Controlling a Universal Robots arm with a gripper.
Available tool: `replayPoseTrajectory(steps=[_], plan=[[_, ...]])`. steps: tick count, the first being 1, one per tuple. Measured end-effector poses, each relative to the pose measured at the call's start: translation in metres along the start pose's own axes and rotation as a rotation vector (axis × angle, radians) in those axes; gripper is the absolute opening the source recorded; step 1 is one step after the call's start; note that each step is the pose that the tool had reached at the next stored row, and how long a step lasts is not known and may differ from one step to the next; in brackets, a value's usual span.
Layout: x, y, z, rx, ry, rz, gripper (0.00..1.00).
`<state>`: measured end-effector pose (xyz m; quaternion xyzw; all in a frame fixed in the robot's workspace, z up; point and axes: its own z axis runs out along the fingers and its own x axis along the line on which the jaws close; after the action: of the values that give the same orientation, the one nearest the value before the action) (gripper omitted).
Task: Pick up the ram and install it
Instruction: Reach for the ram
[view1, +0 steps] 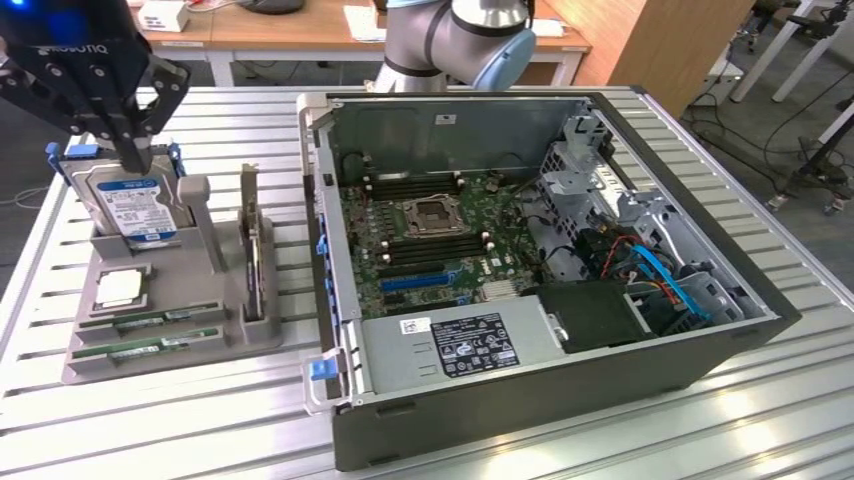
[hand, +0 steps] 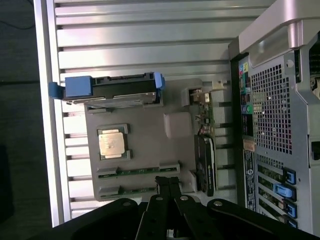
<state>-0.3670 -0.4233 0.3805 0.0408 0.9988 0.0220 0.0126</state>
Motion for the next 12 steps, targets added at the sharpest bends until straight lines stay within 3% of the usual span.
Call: replayPoseTrajectory(steps=[12], plan=[[0.000,-0.0136,-0.0006,-0.0001,0.0000,0.000,0.09]])
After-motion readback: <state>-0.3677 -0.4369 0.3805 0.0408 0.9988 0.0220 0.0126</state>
